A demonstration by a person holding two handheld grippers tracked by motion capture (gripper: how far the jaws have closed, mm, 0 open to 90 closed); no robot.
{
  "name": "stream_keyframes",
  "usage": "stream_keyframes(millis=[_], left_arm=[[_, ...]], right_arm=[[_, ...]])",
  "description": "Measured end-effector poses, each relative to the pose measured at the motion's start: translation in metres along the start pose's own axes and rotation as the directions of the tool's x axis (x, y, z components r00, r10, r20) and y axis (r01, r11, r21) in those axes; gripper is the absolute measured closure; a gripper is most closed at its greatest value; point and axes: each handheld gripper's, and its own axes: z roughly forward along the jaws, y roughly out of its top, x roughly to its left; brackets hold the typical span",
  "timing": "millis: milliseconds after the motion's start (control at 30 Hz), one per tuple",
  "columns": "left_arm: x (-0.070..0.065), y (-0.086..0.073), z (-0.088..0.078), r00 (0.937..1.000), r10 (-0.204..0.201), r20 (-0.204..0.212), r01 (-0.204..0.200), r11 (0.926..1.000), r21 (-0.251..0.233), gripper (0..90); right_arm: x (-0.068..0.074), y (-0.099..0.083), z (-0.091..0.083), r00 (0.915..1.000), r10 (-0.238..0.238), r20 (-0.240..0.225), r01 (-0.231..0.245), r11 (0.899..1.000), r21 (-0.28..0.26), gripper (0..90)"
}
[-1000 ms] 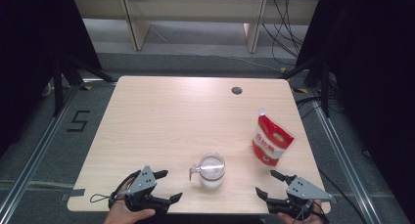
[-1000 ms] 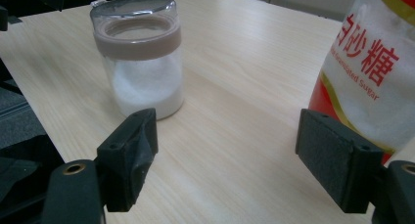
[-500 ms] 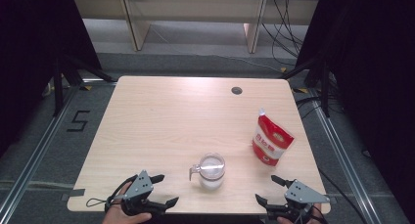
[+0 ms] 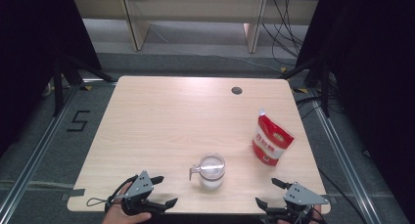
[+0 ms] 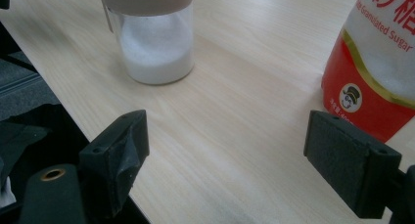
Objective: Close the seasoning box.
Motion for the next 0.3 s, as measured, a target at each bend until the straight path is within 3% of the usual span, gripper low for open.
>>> stream_keyframes(millis=[233,300], left_arm=[[0.0002,-0.0006,0.0009,1.0000,-0.003,-0.004,0.003,1.0000,0.007,15.2],[0.0005,-0.0003,0.0005,1.0000,-0.003,-0.006,0.003,1.0000,0.007,15.2]], right_arm=[[-0.0015,-0.0005,0.0005,0.9997,-0.022,0.006,0.022,1.000,0.001,17.9],[-0.0009,-0.0007,0.0004,1.0000,-0.005,0.007,0.005,1.000,0.005,17.8]])
